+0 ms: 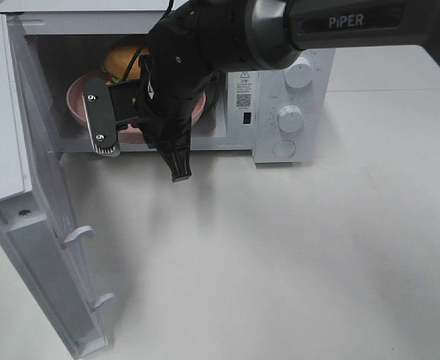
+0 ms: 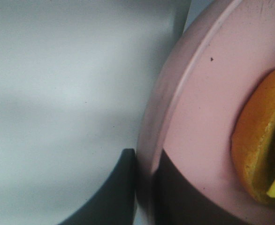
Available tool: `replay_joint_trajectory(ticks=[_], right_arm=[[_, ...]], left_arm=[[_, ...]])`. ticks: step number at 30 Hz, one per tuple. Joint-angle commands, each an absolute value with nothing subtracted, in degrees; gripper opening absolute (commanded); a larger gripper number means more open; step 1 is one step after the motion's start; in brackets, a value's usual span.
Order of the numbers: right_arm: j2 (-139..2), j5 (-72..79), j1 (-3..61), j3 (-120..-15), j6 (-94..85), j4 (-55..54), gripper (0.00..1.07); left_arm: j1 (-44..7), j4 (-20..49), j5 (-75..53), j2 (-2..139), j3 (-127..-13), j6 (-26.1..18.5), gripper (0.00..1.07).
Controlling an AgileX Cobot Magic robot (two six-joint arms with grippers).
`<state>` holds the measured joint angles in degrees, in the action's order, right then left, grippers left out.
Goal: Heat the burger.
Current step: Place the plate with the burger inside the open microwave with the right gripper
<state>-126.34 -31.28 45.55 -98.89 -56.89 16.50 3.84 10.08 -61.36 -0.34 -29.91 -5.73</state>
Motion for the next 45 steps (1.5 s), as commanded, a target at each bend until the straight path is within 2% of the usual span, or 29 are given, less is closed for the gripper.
replay_joint_trajectory(ticks=[1,17,45], right_arm=[[-126.7,-29.2,44.8,-101.5,-55.8,19.0,0.00],[-133.4,-30.9,44.2,-112.2,-51.4,20.9,0.02],[-134.4,-25.2,42.5,-112.2,-51.4,22.8,0.06]], left_arm=[[3.9,10.3,-61.6,-1.4,-29.7,-5.9,1.00],[3.9,10.3,-61.6,-1.4,-29.7,-5.9,1.00],[3.9,10.3,-61.6,-1.4,-29.7,-5.9,1.00]])
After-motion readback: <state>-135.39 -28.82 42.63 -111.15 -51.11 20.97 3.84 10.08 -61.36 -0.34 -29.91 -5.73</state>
